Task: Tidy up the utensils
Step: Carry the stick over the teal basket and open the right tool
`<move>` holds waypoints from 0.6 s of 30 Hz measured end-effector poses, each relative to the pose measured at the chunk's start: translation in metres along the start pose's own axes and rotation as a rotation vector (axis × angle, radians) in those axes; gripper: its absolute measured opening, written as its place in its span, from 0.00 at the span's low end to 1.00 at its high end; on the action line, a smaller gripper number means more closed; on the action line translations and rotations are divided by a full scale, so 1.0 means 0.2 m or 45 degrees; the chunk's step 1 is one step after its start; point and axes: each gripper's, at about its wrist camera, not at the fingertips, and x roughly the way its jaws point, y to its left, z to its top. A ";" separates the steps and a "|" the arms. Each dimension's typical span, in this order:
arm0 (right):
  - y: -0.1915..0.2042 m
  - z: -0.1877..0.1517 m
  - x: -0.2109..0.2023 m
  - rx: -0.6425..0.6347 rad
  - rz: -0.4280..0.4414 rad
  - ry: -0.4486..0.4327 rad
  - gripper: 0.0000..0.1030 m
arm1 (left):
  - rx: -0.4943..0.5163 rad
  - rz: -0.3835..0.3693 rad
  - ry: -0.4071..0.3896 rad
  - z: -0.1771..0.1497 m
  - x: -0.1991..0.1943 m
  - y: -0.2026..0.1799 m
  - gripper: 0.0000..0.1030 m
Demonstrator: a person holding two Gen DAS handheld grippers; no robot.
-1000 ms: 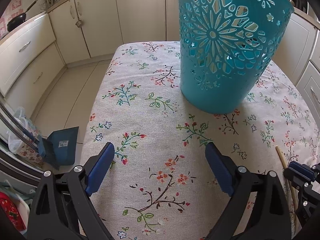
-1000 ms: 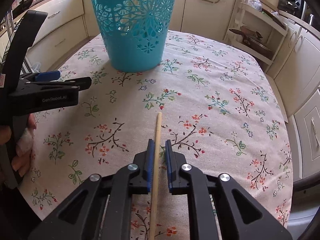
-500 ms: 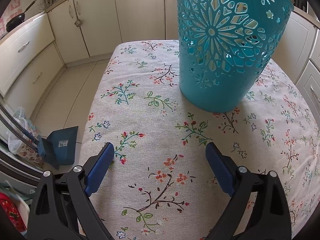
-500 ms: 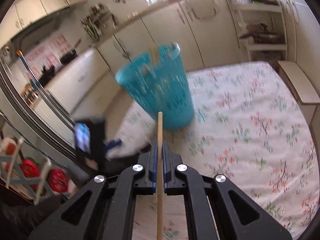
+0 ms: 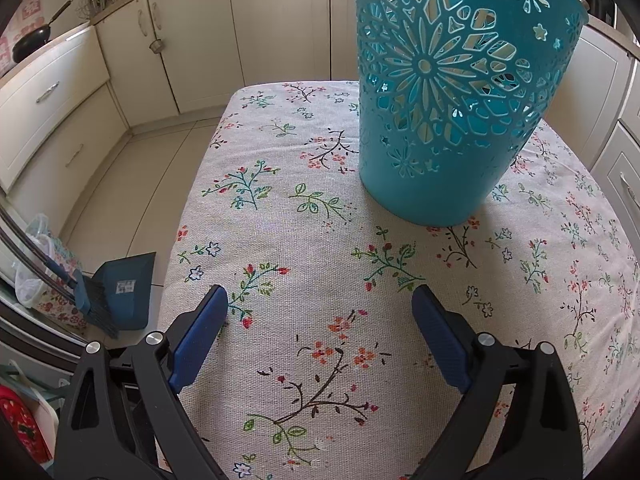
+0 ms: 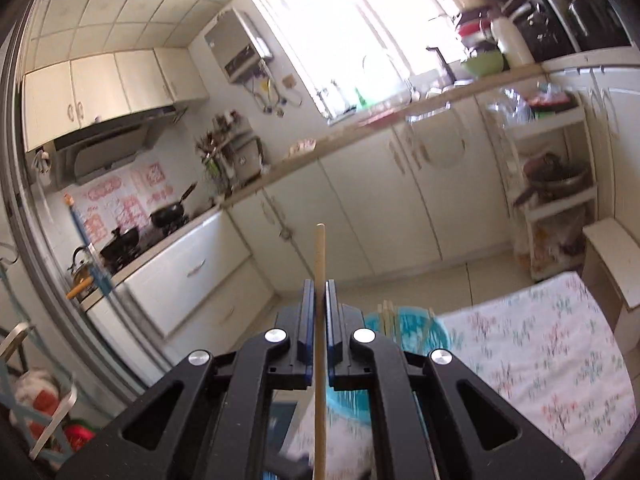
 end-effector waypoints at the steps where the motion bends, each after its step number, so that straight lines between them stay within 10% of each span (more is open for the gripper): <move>1: 0.00 0.01 0.05 -0.009 -0.039 -0.034 0.05 | -0.001 -0.001 -0.002 0.00 0.00 0.00 0.87; 8: -0.09 -0.04 0.34 0.027 -0.286 -0.093 0.05 | -0.015 -0.021 -0.011 0.00 -0.01 0.02 0.88; 18: -0.09 -0.24 0.38 -0.101 -0.321 0.037 0.06 | -0.013 -0.021 -0.015 0.00 -0.02 0.01 0.88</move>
